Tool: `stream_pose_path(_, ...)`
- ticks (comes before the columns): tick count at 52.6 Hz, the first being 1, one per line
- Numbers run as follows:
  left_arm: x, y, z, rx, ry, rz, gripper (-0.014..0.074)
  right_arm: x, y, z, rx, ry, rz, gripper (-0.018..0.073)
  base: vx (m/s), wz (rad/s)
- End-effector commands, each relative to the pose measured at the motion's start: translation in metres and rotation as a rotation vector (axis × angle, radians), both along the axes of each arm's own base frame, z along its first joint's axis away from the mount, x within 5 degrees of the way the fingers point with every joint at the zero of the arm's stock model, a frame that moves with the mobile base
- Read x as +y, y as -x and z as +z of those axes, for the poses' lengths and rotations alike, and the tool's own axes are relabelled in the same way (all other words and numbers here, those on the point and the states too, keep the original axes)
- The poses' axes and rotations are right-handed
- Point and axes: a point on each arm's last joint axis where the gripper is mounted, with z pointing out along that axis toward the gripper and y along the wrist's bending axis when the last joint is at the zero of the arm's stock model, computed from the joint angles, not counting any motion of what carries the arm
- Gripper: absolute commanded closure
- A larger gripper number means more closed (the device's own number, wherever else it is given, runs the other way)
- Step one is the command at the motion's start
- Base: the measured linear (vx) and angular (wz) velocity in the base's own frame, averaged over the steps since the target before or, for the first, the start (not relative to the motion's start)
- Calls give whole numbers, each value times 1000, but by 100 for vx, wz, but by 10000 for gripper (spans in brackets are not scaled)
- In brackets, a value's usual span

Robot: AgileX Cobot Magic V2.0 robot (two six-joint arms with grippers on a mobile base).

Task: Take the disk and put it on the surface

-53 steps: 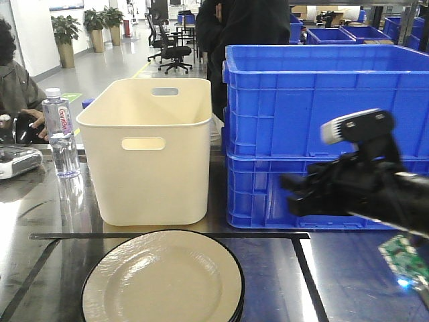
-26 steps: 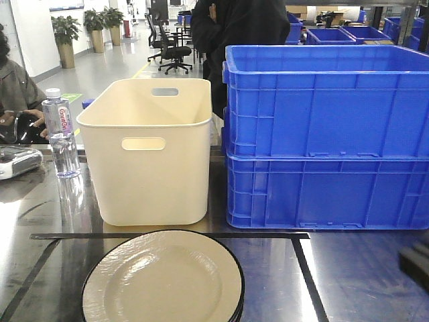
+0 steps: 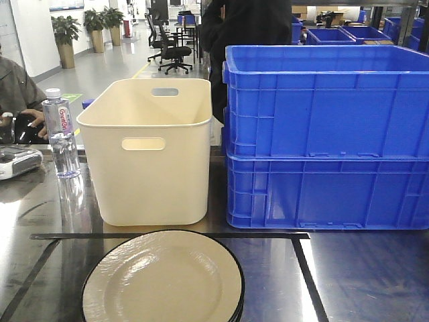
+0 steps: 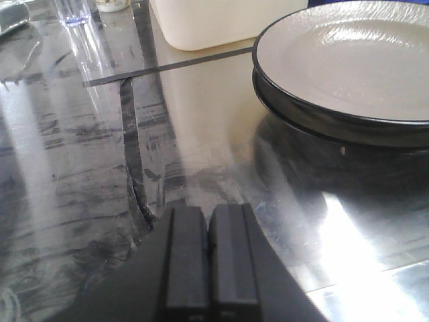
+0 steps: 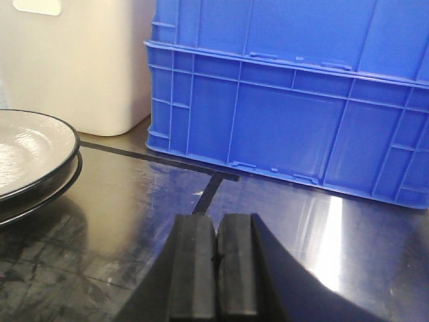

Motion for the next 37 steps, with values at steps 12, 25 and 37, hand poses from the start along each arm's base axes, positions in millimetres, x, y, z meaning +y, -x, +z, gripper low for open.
stream_pose_path(12, -1, -3, 15, -96, 39, 4, 598, -4, -1, 17, -101, -25, -41, 568, 0, 0)
stream_pose_path(25, -1, -3, 15, -96, 39, 4, 598, -4, -1, 17, -101, -25, -41, 568, 0, 0)
stream_pose_path(37, 0, -5, 10, -121, 42, 9, 598, -4, -1, 17, -101, -25, -41, 568, 0, 0)
